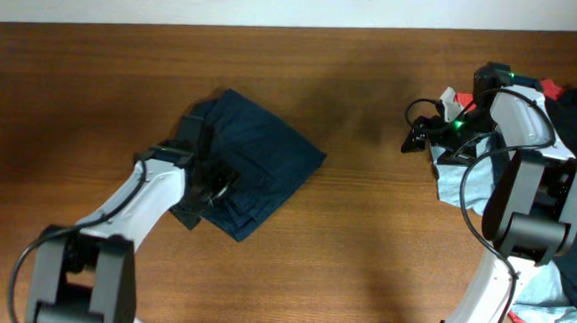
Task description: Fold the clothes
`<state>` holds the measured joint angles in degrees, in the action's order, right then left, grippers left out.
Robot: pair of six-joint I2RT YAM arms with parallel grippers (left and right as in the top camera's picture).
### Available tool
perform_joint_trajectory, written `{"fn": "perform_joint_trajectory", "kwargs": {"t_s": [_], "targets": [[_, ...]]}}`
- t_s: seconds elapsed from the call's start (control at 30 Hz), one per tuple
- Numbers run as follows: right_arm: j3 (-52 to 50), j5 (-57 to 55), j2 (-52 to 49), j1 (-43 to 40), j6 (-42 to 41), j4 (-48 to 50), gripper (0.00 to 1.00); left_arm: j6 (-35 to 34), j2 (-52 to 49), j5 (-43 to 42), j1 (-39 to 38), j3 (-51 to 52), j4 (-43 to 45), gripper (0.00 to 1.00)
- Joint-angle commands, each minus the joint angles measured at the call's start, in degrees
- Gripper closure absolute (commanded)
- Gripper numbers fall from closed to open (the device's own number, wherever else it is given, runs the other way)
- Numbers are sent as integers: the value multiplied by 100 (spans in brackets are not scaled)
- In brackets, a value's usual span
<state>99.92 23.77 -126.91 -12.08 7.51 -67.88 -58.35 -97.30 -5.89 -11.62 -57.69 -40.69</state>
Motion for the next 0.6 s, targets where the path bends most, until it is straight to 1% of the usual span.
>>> {"fn": "perform_joint_trajectory", "kwargs": {"t_s": [0.0, 0.4, 0.43, 0.47, 0.5, 0.53, 0.57], "targets": [[48, -50, 181, 0, 20, 0, 1, -120, -380, 59, -37, 44, -52, 1], [48, -50, 181, 0, 20, 0, 1, -122, -752, -59, -33, 44, 101, 1], [48, -50, 181, 0, 20, 0, 2, -122, -778, -98, -35, 44, 131, 4], [48, -50, 181, 0, 20, 0, 1, -122, -800, -120, -35, 44, 157, 27], [48, -50, 181, 0, 20, 0, 1, -122, -822, -138, -35, 44, 179, 46], [48, -50, 181, 0, 20, 0, 1, -122, -846, -144, -35, 44, 216, 55], [48, -50, 181, 0, 20, 0, 1, -122, -861, -186, -37, 44, 240, 63]]}}
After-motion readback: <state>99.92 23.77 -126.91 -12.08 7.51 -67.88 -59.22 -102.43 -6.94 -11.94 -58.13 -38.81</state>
